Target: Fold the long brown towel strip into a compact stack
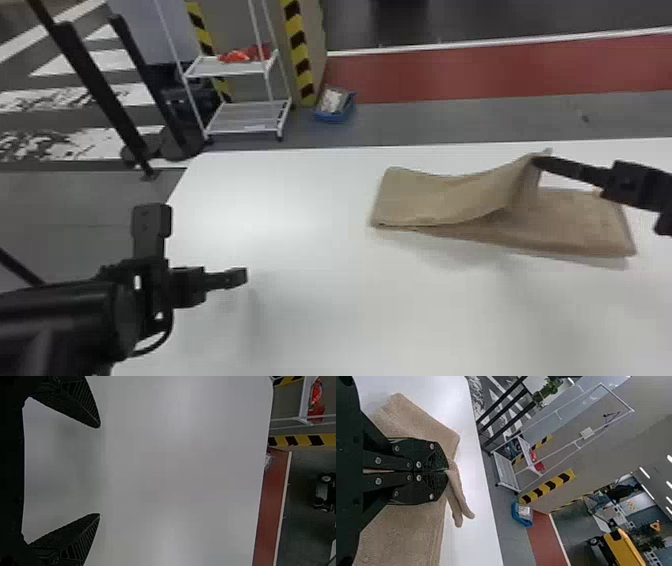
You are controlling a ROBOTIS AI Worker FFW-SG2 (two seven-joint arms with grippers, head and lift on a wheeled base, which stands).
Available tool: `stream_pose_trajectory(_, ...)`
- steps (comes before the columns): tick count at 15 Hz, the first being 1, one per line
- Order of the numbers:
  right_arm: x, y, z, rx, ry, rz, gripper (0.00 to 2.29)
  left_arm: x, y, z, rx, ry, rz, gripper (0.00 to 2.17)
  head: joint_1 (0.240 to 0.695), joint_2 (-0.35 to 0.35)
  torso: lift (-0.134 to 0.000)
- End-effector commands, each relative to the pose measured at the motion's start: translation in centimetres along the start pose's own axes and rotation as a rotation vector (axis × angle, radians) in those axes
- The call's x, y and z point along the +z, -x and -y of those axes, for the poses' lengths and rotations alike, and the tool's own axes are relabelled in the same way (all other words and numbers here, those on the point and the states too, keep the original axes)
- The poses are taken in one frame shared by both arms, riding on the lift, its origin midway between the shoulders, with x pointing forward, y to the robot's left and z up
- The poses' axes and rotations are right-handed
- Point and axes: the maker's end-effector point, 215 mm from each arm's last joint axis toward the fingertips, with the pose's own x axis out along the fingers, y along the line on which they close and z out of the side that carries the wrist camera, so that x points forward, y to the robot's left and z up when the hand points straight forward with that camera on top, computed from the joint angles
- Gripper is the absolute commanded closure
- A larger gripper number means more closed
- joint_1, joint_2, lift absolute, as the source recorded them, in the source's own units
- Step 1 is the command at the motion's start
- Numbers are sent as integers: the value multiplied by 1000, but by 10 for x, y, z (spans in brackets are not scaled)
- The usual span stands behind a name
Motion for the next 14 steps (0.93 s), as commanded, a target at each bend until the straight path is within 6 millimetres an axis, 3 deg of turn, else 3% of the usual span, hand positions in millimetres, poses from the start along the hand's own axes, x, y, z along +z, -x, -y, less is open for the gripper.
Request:
stream_pose_trajectory(1,7,22,20,-32,-25,0,1237,-8,-1,1,0,4,-15,83,695,171,-123)
stream_pose_trajectory(4,-13,31,58,-87,8,-10,1237,-9,0,1,-3,6,-15,83,695,142,-123)
stream_pose_trajectory(6,15,47,77,-124,-1,22,1237,-8,2,4,-4,12,-8,83,695,115,-123)
stream_pose_trajectory(8,23,62,82,-121,-54,33,1237,-8,4,5,-6,15,-4,83,695,90,-123)
stream_pose_trajectory(11,-7,78,95,-129,-100,6,1237,-6,6,6,-7,13,3,83,695,59,-123)
stream_pose_trajectory(14,-12,92,85,-112,-121,12,1237,-3,6,8,-8,8,6,83,695,45,-123)
